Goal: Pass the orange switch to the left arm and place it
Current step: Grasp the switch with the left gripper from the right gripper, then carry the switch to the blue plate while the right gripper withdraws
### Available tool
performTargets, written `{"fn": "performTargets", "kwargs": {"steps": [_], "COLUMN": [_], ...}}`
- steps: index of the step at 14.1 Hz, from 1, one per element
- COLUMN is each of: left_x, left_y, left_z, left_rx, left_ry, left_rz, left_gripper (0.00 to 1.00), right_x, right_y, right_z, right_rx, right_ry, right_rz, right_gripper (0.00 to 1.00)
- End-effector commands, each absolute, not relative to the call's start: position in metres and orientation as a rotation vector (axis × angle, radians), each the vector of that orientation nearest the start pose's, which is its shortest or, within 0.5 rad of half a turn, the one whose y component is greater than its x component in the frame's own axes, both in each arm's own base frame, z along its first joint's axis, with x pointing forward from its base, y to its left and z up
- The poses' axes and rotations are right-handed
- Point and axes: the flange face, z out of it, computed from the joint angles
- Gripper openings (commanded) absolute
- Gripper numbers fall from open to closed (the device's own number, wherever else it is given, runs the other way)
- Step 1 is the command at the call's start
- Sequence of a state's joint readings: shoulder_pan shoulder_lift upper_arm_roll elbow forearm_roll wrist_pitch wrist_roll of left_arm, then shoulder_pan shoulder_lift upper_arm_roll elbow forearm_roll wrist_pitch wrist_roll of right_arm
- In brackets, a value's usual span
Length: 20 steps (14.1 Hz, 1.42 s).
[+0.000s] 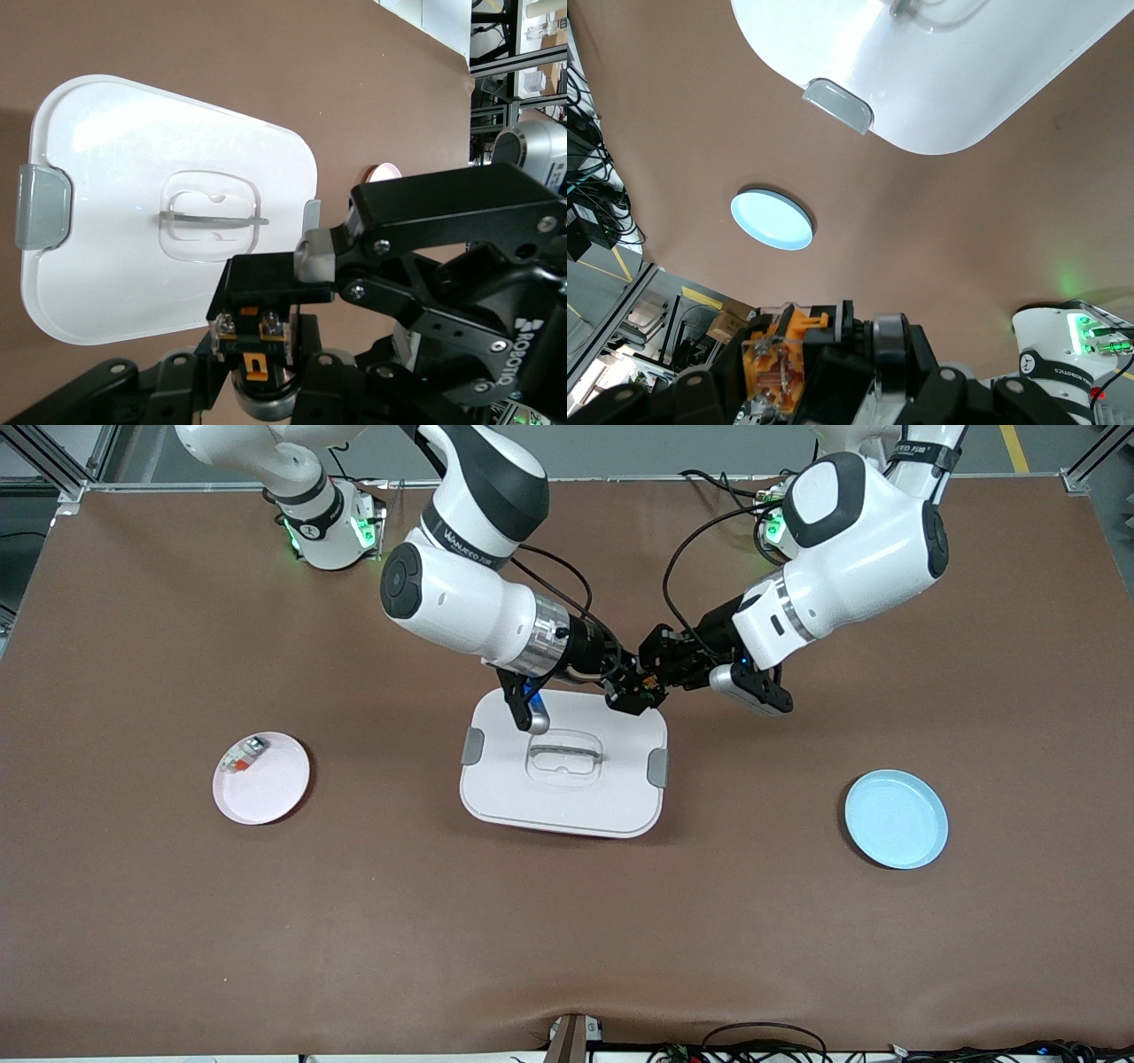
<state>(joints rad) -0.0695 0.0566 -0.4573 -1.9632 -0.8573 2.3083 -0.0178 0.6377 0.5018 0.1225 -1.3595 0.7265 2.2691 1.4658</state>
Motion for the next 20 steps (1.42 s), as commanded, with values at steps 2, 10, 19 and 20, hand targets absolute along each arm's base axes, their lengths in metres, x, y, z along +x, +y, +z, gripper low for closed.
{"fn": "performTargets", "kwargs": {"steps": [2,10,19,20], "left_x": [0.514,0.519,0.544,0.548], "left_y": [-0.309,-0.305,-0.261,-0.251], "left_z": [0.486,0.491,0.485,0.484], "left_rx": [2.342,2.350,2.550,2.604], "left_ry": [0.002,-0.024,-0.225,-0.263], "left_rz": [0.098,0.128,0.257,0.278], "left_gripper": [0.00,0.00,0.00,0.00], "right_x": [0.539,0.544,0.566,0.568], "right_y": [0.512,0.505,0.428,0.414], "right_z": [0.491,0.495,0.534,0.535], "right_rx": [-2.045,-2.046,-2.303,-2.382], "right_ry": [1.273,1.268,0.994,0.924], "right_rz": [0.594,0.577,0.428,0.403], "right_gripper": [0.20,1.00,1.00,1.00]}}
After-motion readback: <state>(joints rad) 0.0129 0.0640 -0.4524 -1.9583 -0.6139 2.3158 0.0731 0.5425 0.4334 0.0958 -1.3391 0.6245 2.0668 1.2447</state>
